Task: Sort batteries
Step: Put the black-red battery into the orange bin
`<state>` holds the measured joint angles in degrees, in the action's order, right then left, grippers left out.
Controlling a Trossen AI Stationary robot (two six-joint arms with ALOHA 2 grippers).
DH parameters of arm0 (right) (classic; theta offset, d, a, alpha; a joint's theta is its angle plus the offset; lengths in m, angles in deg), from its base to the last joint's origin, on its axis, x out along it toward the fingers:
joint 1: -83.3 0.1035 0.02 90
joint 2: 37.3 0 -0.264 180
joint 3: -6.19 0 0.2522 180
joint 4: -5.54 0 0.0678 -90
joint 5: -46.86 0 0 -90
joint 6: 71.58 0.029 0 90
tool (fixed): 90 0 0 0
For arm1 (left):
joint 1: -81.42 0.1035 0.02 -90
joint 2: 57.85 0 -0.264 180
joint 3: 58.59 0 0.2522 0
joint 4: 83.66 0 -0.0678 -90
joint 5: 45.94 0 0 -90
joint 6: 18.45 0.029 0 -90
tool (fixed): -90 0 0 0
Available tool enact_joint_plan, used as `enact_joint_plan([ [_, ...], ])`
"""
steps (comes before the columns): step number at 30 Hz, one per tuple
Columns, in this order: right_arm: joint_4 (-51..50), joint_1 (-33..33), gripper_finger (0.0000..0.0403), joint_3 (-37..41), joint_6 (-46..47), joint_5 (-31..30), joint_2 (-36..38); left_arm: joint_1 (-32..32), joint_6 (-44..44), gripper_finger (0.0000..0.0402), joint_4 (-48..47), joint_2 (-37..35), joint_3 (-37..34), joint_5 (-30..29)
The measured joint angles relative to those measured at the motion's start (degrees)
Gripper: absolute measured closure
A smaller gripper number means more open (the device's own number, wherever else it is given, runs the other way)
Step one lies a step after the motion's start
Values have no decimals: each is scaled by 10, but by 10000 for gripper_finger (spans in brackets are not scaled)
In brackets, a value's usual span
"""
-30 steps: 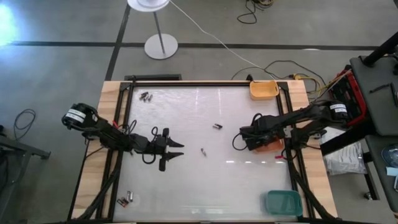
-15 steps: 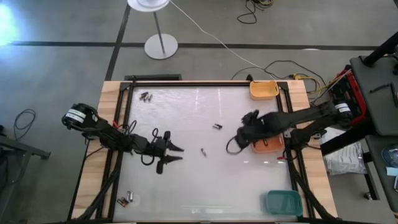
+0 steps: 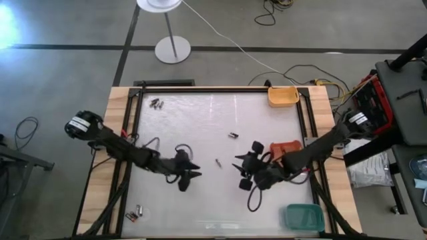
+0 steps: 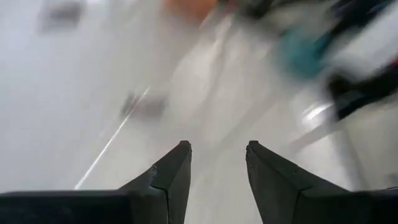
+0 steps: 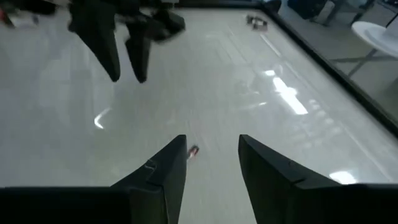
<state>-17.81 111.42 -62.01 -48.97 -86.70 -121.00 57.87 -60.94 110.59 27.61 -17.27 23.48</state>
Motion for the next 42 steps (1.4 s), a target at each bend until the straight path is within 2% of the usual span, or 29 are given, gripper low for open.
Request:
enact_joint_plan([
  [3, -4, 0, 265, 14, -1, -1, -18, -25, -135, 278, -316, -2, 111, -42],
  [6, -6, 0, 258, 18, -4, -5, -30, -51, -319, 283, -621, 5, 216, -57],
  [9, -4, 0, 249, 21, -17, -6, -36, -73, -497, 284, -827, 14, 285, -38],
  [13, -3, 0, 234, 34, -32, -16, -36, -83, -720, 281, -985, 16, 296, -31],
  [17, -6, 1, 221, 57, -32, -19, -28, -86, -903, 271, -1021, 17, 253, -17],
  [20, -10, 1, 214, 69, -31, -16, -23, -72, -967, 262, -1021, 17, 217, 26],
  [23, -14, 1, 209, 71, -32, -15, -20, -47, -973, 254, -1011, 17, 181, 47],
  [31, -12, 1, 208, 71, -31, -14, -16, 30, -956, 244, -992, 11, 125, 28],
  [36, -13, 1, 208, 71, -21, -10, -13, 70, -935, 244, -952, 11, 98, -23],
  [42, -22, 1, 206, 71, -3, 15, -5, 110, -920, 244, -928, 12, 79, -20],
])
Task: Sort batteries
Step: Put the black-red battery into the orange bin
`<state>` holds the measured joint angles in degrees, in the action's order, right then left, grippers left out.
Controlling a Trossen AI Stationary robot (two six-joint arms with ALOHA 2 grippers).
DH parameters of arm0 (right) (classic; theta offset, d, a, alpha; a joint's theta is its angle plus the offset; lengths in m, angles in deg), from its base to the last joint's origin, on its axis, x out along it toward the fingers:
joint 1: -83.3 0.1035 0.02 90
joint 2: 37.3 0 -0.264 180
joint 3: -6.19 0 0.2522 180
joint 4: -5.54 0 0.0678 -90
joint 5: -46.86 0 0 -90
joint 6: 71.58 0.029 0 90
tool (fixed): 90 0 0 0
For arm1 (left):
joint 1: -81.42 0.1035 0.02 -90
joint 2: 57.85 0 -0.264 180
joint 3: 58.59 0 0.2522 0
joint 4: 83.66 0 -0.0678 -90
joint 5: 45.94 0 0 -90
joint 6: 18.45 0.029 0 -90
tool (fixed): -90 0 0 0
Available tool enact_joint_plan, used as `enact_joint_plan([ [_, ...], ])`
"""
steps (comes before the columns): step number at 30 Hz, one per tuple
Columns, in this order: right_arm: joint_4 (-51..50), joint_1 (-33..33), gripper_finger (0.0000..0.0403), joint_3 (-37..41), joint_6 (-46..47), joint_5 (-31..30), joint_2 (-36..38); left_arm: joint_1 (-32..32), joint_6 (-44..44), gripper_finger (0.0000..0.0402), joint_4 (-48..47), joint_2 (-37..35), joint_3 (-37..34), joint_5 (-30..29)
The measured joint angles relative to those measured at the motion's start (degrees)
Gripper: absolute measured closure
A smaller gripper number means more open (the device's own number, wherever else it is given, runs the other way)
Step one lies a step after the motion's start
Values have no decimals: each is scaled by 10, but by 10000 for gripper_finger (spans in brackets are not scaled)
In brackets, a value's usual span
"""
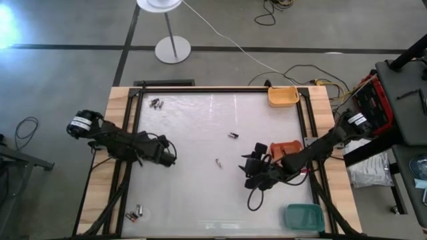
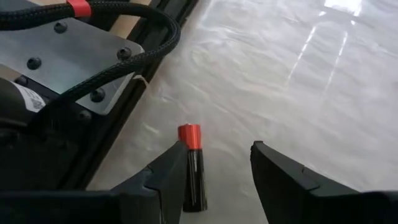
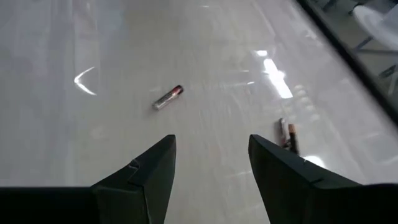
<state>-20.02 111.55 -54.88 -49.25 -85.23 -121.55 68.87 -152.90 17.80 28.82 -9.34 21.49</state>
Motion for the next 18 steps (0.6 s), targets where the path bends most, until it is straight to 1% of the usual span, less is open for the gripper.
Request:
enact_joint_plan([
  [4, -7, 0, 209, 0, 2, 7, 7, 8, 3, 244, 1, 1, 0, 7],
  [10, -17, 0, 216, 0, 4, 19, 14, 13, -10, 247, 10, 7, -9, 47],
  [12, -18, 0, 216, 0, 12, 24, 14, 16, -14, 247, 24, 13, -17, 46],
  [15, -20, 0, 214, 0, 17, 36, 13, 23, -8, 248, 51, 22, -32, 24],
  [18, -25, 0, 211, 0, 22, 36, 13, 29, 4, 248, 57, 35, -33, 15],
])
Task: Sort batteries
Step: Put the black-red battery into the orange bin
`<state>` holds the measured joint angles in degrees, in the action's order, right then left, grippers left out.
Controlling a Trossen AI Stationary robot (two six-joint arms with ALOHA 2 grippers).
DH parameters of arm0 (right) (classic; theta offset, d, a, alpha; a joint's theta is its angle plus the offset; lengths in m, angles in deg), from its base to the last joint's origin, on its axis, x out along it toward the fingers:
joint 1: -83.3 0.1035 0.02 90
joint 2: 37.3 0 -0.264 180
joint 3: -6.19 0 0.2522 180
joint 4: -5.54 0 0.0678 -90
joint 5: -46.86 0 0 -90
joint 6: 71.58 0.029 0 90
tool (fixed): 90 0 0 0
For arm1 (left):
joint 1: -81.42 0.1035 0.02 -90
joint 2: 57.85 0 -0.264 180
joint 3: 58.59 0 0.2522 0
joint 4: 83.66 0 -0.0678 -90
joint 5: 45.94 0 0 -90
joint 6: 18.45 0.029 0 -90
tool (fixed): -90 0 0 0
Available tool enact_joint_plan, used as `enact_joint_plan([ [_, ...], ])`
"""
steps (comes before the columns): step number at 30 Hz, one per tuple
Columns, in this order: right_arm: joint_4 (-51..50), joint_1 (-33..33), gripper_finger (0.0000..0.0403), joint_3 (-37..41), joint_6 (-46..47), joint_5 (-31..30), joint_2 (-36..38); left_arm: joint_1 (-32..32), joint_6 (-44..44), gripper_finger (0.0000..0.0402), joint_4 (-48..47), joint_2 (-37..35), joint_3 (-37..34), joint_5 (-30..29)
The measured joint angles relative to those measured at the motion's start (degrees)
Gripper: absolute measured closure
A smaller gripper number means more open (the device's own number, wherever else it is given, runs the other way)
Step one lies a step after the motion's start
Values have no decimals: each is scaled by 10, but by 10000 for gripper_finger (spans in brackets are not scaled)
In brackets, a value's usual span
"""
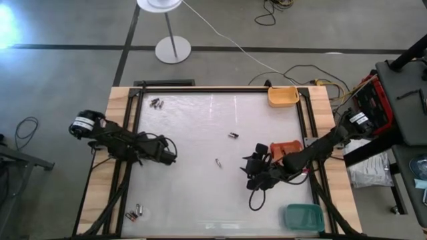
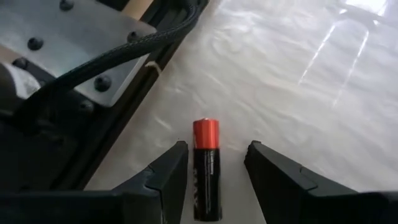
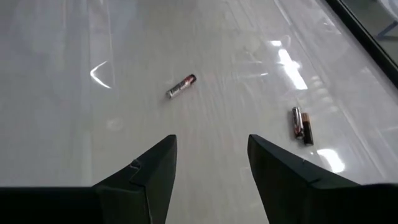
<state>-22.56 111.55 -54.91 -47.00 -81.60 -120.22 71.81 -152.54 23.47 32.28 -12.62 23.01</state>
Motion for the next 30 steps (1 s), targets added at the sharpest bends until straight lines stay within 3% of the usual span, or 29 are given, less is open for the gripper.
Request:
enact_joint_plan([
  [5, -22, -1, 217, 0, 28, -2, 2, 4, 58, 260, -6, 19, 24, -18],
  [13, -68, 3, 232, 0, 49, -5, 73, 5, 161, 379, 22, 57, 82, -74],
  [19, -146, 17, 221, 1, 89, -8, 163, 5, 260, 378, 125, 53, 100, -160],
  [26, -116, 45, 203, 65, 111, -66, 181, 0, 516, 380, 321, -6, 150, -295],
  [30, -10, 45, 197, 113, 147, -57, 153, 1, 774, 380, 564, -31, 160, -281],
])
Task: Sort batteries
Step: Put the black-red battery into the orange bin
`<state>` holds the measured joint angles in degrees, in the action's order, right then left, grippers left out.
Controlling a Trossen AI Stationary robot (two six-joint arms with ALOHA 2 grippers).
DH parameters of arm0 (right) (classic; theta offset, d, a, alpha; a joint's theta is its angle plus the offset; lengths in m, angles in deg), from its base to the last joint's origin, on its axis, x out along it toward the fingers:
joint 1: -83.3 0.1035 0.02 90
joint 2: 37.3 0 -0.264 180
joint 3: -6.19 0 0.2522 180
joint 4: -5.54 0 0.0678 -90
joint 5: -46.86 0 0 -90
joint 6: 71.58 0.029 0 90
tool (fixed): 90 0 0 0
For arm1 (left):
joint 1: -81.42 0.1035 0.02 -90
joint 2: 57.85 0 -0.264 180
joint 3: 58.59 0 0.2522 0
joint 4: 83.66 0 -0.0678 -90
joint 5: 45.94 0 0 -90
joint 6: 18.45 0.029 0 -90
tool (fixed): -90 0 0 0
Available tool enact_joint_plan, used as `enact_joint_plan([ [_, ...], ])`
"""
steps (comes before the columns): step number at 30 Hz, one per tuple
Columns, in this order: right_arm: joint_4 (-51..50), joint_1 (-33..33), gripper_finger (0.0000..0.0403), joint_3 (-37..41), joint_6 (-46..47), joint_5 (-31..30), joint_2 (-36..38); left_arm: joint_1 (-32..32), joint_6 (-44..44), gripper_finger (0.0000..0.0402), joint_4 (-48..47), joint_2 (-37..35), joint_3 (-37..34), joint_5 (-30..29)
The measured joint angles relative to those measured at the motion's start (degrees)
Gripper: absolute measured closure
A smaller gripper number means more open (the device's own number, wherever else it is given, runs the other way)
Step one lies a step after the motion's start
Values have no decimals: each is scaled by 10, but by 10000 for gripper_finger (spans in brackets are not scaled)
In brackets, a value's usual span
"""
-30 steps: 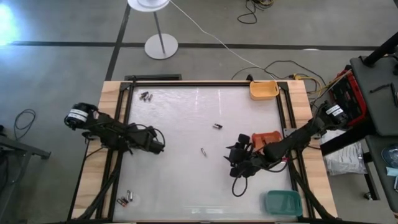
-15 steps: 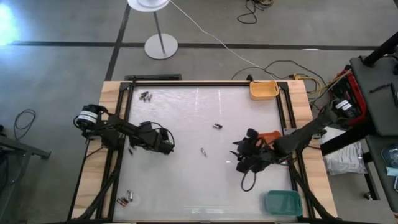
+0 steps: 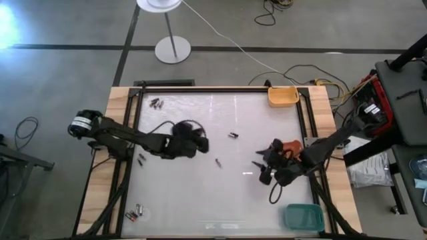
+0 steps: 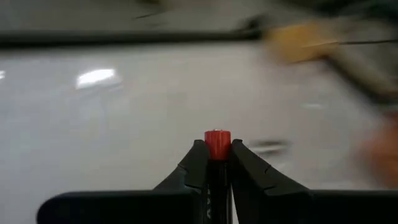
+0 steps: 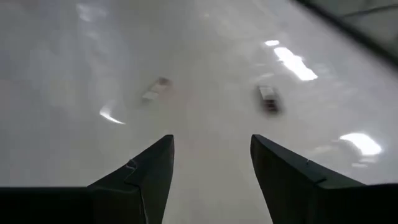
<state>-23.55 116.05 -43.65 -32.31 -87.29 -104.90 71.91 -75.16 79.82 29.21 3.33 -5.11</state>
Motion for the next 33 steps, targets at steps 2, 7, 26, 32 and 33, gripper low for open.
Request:
enact_joint_plan([
  [2, 93, -5, 195, 16, -22, 31, -19, -1, 115, 380, 155, 0, -5, 54],
  [7, 288, -24, 195, 15, -150, 74, -67, -10, 339, 380, 563, 38, -47, 230],
  [26, 247, -134, 210, -161, -249, 203, -61, -16, 462, 380, 823, 181, 4, 382],
  [32, 246, -135, 252, -181, -263, 200, -60, -20, 459, 380, 842, 174, -9, 378],
  [33, 245, -136, 262, -184, -263, 202, -62, -21, 459, 380, 847, 174, -10, 377],
])
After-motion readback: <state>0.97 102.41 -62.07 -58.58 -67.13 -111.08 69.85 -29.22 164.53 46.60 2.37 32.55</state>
